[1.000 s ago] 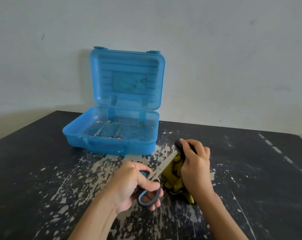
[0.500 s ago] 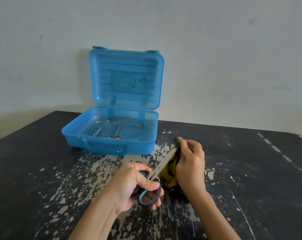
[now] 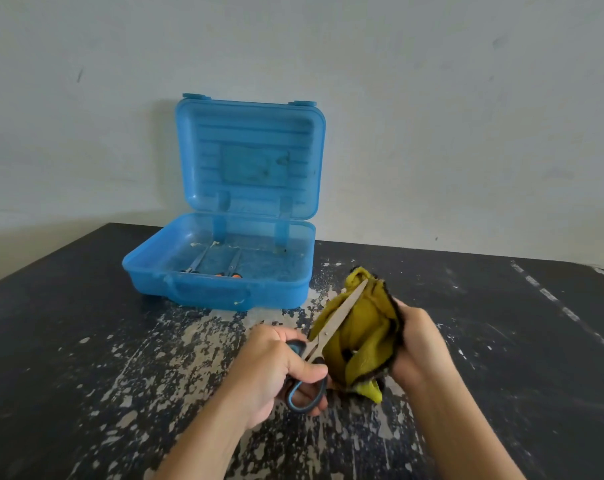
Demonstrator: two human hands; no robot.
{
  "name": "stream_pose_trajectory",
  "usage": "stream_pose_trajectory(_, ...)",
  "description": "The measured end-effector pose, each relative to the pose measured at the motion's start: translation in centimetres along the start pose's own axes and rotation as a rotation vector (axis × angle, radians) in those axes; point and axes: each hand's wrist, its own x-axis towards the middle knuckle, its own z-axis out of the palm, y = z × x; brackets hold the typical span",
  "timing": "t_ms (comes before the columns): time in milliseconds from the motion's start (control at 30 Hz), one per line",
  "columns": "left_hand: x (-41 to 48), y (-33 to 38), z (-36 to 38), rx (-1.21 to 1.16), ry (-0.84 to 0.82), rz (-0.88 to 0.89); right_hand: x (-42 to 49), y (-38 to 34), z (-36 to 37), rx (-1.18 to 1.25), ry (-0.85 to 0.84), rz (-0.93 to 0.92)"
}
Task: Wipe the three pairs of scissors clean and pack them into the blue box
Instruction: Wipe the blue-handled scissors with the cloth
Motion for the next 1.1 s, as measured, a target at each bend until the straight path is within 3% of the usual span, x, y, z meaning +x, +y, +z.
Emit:
stream_pose_trajectory(167,0.2,0.1,-0.7,-0.044,0.104,0.092,0.1,-0.8,-1.4,0.093,0.057,-0.100)
stream_pose_trajectory(367,0.4,-0.2,0.1,0.082,0.162,0.165,-1.5,1.4,0.8,-0.121,-0.341,0.035)
stream_pose_trajectory(467,0.6,-0.4,0.0,0.098,0.139,0.177,-1.8,2.3,1.5,-0.113,-0.386,0.008)
stream_pose_trajectory(667,0.9,-1.0,0.7,0.370,0.090,0.192,-2.0,3.6,2.4,-0.242,-0.173,-0.112)
stream_pose_trajectory(767,1.0,-1.0,0.7,0.454,0.075,0.216,-2.0,3.5,2.6,-0.196,-0.074,-0.133)
stream_pose_trajectory(1100,0.5,-1.0,1.1,0.394,-0.080,0.177,1.1,1.5,0.3,0.082,0.156,-0.080)
